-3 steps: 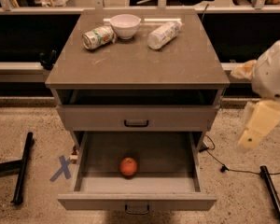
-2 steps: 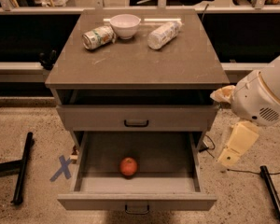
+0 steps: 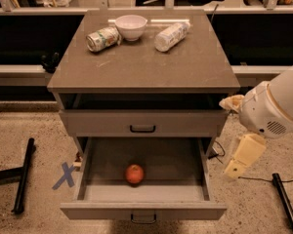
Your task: Pick apple from middle drawer and place on counter
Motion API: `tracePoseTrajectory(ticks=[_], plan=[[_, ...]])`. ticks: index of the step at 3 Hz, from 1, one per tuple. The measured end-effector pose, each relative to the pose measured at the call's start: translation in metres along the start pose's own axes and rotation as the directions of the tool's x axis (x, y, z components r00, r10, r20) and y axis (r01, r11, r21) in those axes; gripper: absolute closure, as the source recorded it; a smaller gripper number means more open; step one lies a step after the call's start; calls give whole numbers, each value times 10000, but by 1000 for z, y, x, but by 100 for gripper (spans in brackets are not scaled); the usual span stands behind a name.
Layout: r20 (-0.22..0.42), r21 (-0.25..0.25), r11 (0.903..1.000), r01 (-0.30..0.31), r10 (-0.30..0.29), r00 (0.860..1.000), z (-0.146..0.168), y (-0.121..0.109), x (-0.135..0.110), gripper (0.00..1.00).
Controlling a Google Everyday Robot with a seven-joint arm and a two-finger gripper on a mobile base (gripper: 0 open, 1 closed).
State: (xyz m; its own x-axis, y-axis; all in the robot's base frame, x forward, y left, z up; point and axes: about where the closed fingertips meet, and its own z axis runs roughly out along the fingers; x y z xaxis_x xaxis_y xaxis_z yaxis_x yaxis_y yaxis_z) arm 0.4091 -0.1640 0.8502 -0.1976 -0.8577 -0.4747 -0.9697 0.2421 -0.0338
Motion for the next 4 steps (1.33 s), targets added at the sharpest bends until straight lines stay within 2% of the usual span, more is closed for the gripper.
tracePoseTrajectory(ticks=[2, 3, 4], plan=[[866, 194, 9996, 196, -213, 9960, 88, -21, 31, 0], [866, 194, 9996, 197, -213, 9960, 88, -21, 31, 0], [409, -19, 9995, 302, -301, 9987, 121, -15, 42, 0]])
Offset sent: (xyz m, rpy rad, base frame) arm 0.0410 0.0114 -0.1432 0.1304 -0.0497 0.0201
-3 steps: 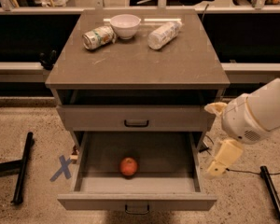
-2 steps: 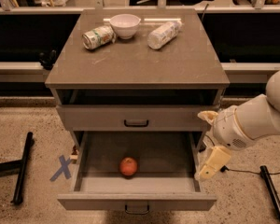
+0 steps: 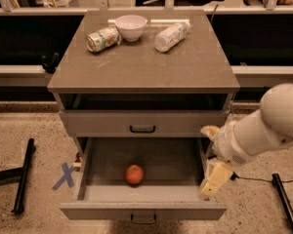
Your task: Pick apple from middle drawer and place on counter
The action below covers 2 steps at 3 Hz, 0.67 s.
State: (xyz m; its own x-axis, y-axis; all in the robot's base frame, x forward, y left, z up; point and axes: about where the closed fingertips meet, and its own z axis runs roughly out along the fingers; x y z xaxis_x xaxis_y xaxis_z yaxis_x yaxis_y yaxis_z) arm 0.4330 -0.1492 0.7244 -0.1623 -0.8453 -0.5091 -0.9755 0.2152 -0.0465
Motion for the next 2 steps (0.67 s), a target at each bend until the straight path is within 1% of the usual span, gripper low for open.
tracePoseTrajectory(ticks=[1, 2], plan=[[-132, -472, 9989, -16, 10, 9999, 46, 12, 20, 0], [-57, -932, 9955, -139, 134, 9999, 111, 25, 39, 0]])
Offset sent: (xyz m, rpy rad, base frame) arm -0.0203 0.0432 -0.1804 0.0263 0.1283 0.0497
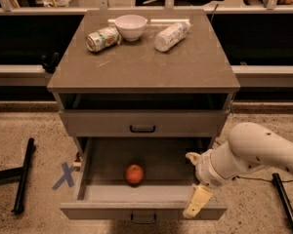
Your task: Pick apple from middle drawer and place on counter
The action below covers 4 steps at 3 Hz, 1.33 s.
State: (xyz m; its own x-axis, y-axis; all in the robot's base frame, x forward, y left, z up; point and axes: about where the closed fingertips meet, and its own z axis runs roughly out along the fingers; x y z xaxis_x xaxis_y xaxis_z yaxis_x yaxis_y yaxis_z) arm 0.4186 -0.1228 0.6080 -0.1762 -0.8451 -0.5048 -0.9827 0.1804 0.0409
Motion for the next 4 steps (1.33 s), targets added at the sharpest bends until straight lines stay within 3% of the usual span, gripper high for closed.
tracePoseTrajectory(ticks=[2, 3, 4], plan=[[-16, 18, 9997, 230, -230, 9997, 15, -6, -2, 0], [94, 53, 9977, 669, -669, 9977, 45, -22, -4, 0], [223, 25, 9972, 741, -741, 9970, 77, -38, -1, 0]])
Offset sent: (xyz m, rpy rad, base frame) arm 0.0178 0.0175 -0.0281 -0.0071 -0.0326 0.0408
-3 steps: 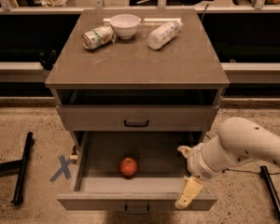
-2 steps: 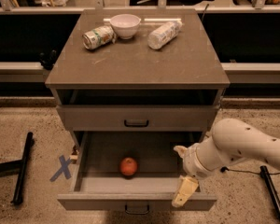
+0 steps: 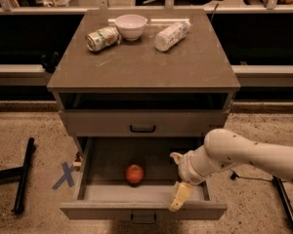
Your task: Pick apple from middle drawer and place on counter
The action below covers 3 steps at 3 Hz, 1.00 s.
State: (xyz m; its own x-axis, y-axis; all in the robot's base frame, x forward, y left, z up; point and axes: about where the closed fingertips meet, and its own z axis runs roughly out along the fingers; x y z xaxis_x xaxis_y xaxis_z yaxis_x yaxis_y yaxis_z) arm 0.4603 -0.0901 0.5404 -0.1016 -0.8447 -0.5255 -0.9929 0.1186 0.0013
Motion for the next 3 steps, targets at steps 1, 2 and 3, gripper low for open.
tracePoseTrajectory(ticks=[1, 2, 3], plan=[[376, -3, 9997, -242, 242, 9990, 32, -16, -1, 0], [989, 162, 9972, -732, 713, 9925, 55, -32, -11, 0], [1615, 262, 9954, -921, 867, 9830, 69, -45, -28, 0]])
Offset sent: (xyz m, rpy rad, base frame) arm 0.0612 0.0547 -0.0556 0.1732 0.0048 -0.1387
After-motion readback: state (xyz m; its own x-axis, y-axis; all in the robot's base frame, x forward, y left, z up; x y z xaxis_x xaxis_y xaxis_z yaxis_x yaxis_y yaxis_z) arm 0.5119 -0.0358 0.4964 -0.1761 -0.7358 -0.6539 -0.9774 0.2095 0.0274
